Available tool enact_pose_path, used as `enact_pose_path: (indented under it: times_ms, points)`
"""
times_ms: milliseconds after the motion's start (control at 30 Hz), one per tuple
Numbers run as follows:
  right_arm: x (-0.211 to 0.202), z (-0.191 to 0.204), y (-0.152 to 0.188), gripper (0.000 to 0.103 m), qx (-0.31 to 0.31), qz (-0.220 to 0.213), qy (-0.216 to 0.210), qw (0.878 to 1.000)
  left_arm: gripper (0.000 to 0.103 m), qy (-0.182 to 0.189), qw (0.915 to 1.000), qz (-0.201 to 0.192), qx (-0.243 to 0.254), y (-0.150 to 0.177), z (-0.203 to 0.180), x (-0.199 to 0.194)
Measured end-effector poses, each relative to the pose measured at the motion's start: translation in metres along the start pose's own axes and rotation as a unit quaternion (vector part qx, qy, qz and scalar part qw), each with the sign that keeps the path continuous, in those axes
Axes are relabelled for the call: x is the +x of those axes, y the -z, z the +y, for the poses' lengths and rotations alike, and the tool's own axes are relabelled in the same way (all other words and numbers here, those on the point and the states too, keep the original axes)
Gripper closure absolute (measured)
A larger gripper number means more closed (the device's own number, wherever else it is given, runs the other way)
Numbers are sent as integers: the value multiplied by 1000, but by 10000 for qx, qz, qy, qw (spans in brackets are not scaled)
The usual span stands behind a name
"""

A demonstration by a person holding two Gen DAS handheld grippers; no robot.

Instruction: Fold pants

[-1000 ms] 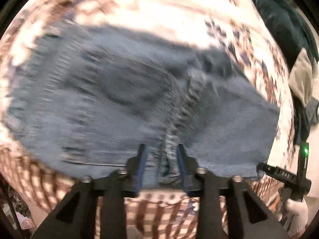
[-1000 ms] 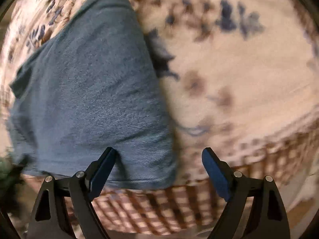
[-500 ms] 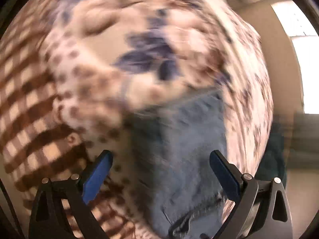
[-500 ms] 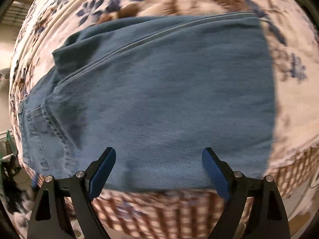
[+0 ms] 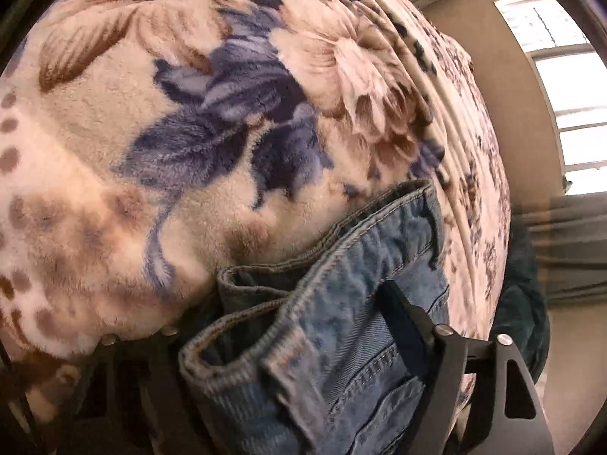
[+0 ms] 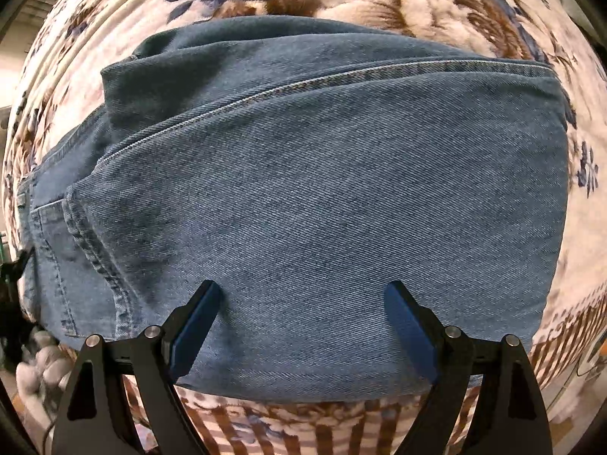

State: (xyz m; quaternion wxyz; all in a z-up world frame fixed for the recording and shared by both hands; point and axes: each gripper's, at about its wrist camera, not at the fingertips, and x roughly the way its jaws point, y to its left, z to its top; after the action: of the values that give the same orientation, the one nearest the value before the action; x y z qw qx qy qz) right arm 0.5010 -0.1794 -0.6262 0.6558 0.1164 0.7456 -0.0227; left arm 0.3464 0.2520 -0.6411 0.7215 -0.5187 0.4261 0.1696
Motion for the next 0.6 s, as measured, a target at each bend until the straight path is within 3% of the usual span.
enact_pose_path:
  times_ms: [100, 200, 300, 467, 600]
  points:
    - [1, -11, 8, 13, 79, -22, -73, 9999, 63, 76, 9988, -102, 474, 6, -18, -22]
    - [1, -31, 13, 13, 173, -148, -119, 9997, 67, -6, 9930, -279, 1148, 18, -54, -50]
    - [-6, -44, 13, 13, 326, -340, -190, 9987, 69, 70, 9818, -268, 1880, 40, -108, -76]
    - [-19, -79, 37, 13, 788, -364, -450, 9952, 69, 74, 9543, 140, 2986, 106, -194, -96]
    - [-33, -122, 48, 13, 1278, -360, -661, 9889, 69, -83, 9169, 715, 3926, 197, -249, -63]
